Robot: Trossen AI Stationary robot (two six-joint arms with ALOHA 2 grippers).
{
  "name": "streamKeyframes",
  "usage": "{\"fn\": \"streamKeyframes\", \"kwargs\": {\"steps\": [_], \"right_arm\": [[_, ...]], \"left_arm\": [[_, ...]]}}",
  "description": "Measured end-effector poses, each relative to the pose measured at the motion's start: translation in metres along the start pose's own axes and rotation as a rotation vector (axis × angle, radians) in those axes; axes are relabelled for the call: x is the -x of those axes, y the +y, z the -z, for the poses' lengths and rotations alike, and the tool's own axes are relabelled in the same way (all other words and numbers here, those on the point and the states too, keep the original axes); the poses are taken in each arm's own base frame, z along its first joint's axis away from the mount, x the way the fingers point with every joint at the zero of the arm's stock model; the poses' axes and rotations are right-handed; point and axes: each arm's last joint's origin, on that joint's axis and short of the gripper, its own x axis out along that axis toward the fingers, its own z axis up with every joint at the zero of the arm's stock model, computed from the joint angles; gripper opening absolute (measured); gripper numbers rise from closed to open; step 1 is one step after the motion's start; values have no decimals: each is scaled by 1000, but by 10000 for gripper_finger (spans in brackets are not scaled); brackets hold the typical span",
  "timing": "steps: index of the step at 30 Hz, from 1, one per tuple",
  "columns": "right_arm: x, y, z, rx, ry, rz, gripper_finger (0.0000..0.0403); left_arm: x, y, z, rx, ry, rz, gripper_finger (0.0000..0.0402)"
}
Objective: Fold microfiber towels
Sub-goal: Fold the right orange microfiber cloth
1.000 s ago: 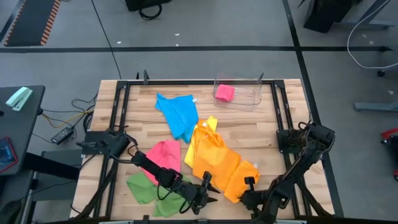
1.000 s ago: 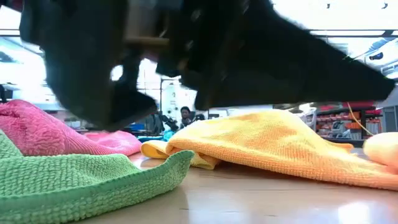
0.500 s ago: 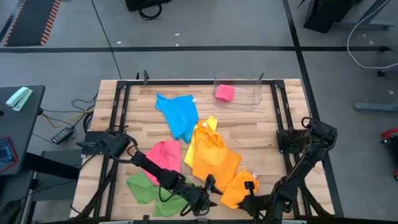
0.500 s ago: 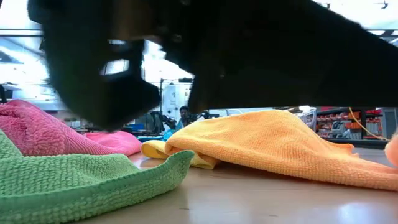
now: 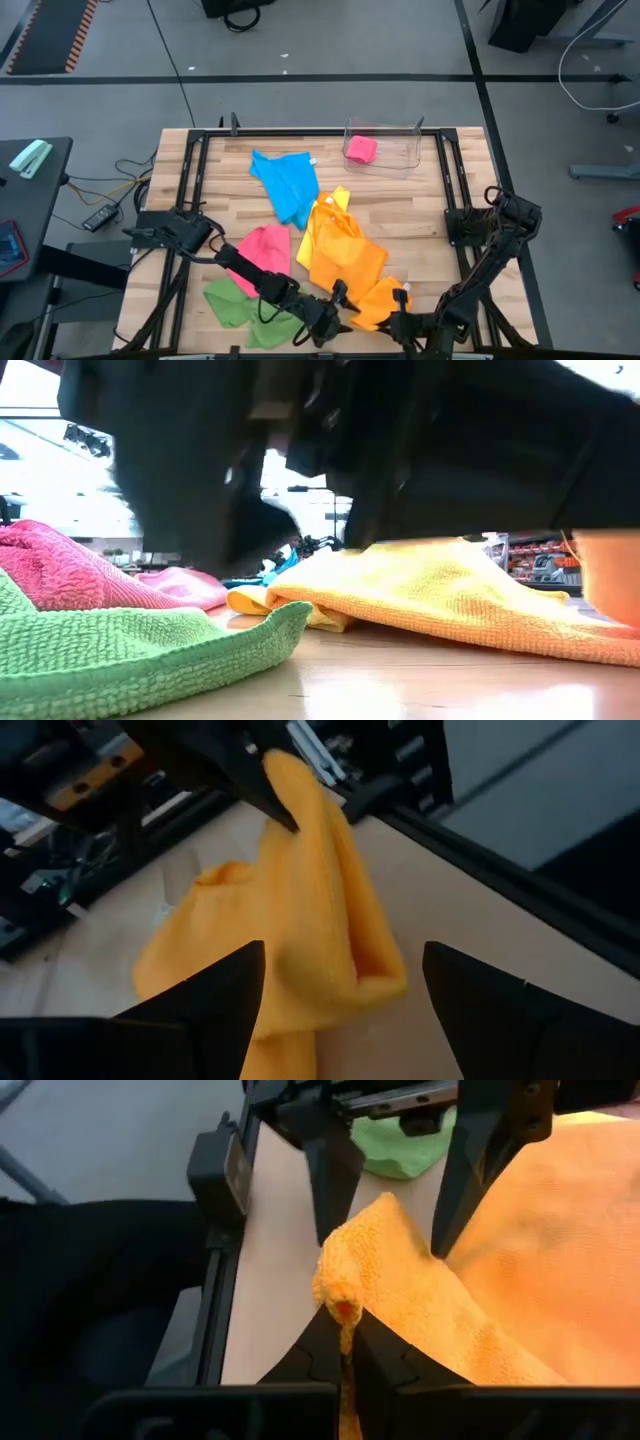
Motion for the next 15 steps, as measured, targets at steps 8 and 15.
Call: {"fn": "streamKeyframes", "kwargs": {"steps": [8,15], "right_arm": [[-1,3,-6,-39,-61,-15,12],[-2,3,-7,-41,-63,-13,12]], "left_arm": [[0,2,-3,62,-33,-15,282],[-1,6,-3,81,-44,-26,256]]}}
